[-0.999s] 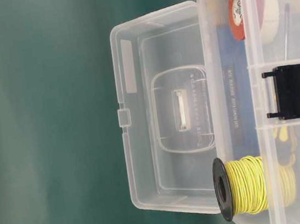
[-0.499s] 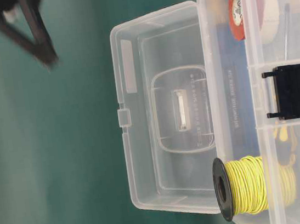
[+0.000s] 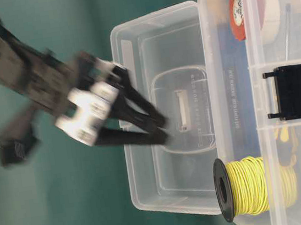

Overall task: Pick the screwdriver from the toolbox among several items.
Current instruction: 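Move the right gripper over the toolbox toward the yellow-black screwdriver, then close the right gripper on the screwdriver handle and lift it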

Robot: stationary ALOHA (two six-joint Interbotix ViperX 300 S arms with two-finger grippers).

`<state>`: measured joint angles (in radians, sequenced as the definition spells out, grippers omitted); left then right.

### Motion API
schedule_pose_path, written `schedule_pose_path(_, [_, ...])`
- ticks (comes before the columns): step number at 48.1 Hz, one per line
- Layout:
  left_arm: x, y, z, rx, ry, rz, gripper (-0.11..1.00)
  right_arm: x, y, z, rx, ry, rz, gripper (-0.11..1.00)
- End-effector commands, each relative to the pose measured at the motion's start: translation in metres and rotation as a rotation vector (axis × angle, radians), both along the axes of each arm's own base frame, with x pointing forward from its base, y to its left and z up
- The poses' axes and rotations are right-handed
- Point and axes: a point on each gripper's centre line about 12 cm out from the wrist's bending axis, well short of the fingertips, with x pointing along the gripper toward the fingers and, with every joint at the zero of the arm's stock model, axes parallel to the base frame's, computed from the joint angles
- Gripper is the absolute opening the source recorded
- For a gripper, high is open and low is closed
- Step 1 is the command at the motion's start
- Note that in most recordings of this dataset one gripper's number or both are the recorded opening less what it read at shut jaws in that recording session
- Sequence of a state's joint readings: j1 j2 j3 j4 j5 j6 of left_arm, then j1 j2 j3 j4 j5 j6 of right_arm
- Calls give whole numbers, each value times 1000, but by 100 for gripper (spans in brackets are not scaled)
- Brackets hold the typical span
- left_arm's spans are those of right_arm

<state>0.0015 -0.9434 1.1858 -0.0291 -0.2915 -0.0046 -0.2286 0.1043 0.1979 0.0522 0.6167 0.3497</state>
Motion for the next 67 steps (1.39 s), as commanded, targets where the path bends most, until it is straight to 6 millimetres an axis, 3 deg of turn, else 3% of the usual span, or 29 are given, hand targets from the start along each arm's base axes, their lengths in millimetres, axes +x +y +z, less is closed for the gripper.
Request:
schedule_pose_path(1, [2, 0, 7, 0, -18, 1, 0, 13, -3, -4, -4, 3, -2, 69])
schedule_pose_path(14, [2, 1, 4, 0, -11, 5, 0, 28, -5, -73, 29, 135, -3, 69])
schedule_pose_path(30, [1, 2, 1, -1, -3, 8, 0, 33, -7, -107, 7, 181, 18, 67])
schedule_pose_path(34, [1, 2, 1, -1, -5, 8, 0, 33, -7, -109, 0, 185, 27, 57])
schedule_pose_path(40, [1, 2, 2, -1, -6, 8, 0, 33, -8, -108, -3, 183, 31, 28])
schedule_pose_path(49, [0, 2, 4, -1, -15, 8, 0, 29, -7, -92, -10, 183, 39, 27])
schedule_pose_path(67, [-1, 3, 5, -4, -23, 13, 0, -4, 7, 16, -23, 96, 40, 27])
